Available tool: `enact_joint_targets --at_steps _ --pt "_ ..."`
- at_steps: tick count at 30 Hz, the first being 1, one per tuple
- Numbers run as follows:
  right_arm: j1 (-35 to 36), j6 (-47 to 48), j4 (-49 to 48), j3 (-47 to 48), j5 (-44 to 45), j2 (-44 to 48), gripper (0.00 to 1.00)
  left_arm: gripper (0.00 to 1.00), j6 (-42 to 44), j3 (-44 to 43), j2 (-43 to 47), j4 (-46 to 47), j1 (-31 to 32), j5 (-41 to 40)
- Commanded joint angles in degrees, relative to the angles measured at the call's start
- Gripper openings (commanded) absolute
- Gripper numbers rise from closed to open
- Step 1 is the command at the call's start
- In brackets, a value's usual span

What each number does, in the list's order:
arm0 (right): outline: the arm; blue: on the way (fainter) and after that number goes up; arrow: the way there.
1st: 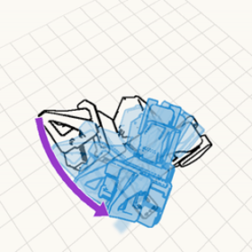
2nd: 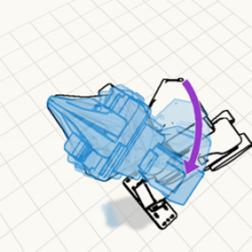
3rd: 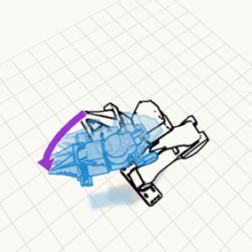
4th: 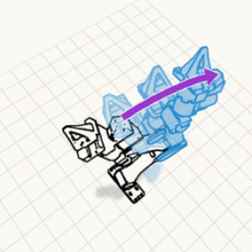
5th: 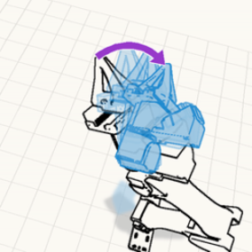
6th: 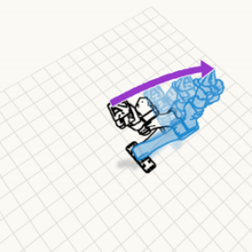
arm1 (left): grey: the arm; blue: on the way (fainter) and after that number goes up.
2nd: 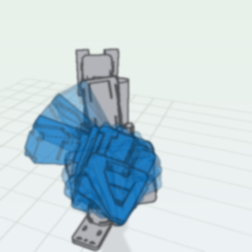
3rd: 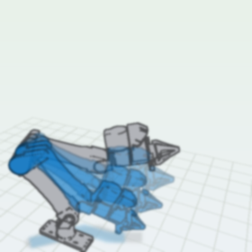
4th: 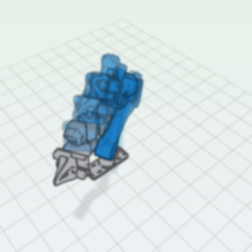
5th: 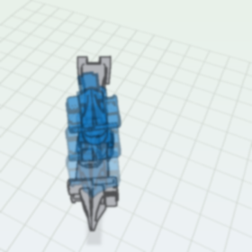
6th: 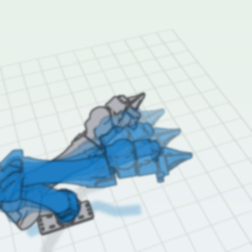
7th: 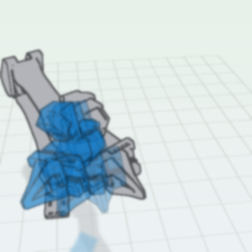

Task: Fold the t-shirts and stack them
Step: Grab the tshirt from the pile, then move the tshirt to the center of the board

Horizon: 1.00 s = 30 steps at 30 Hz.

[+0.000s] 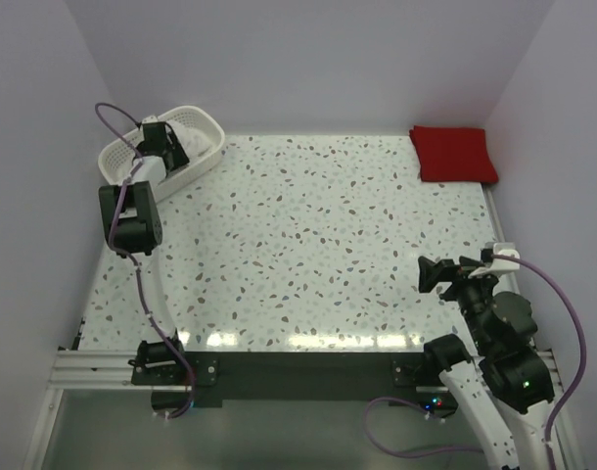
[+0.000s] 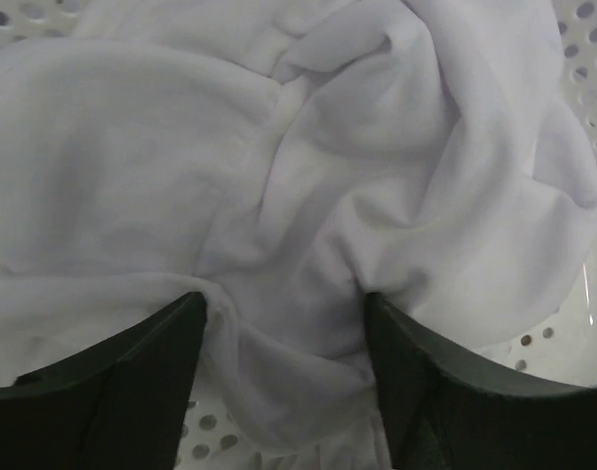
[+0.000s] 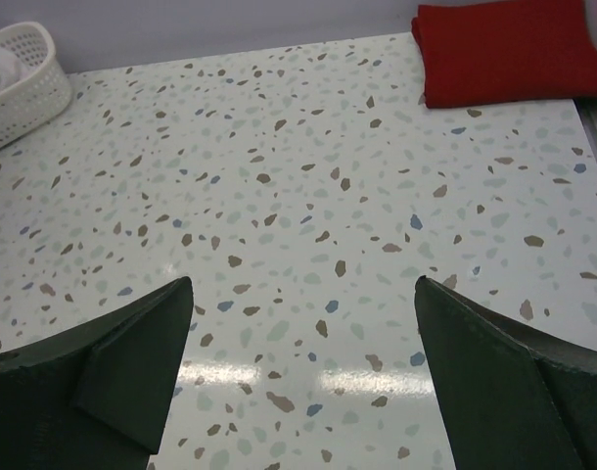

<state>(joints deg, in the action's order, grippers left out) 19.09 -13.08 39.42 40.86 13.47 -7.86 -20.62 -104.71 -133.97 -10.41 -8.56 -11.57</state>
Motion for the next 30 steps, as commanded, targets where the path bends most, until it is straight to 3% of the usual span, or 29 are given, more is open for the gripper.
enact_joint_targets --at_steps 1,2,3,6,14,23,30 --pt "0.1 -0.7 -1.5 -0.1 -1.2 -1.9 0.99 0.66 -0.2 -2.6 -0.8 5.2 -1.2 8.8" --pt "0.1 -0.6 -1.5 -0.1 -1.2 -2.1 0.99 0.55 -0.4 -2.2 -0.7 6.2 -1.5 11.0" --pt "0.1 -0.5 -1.6 -0.1 -1.1 -2.3 0.99 0.31 -0.6 -1.8 -0.5 7.0 -2.2 14.7" --pt "0.2 -0.6 -1.6 0.0 -1.3 -3.2 0.99 0.0 -1.0 -1.8 1.1 7.8 -3.2 19.7" --pt "0.2 0.7 -2.3 0.5 -4.0 -3.7 0.99 0.0 -6.8 2.6 19.0 14.7 -2.6 24.8" --pt "0.1 -0.1 -3.4 7.4 -9.9 -9.9 0.99 0.0 -4.7 4.8 42.6 4.4 8.1 28.8" --pt "0.1 -0.5 -1.2 13.1 -13.4 -18.2 0.98 0.0 -3.3 19.5 58.9 -0.3 14.3 43.1"
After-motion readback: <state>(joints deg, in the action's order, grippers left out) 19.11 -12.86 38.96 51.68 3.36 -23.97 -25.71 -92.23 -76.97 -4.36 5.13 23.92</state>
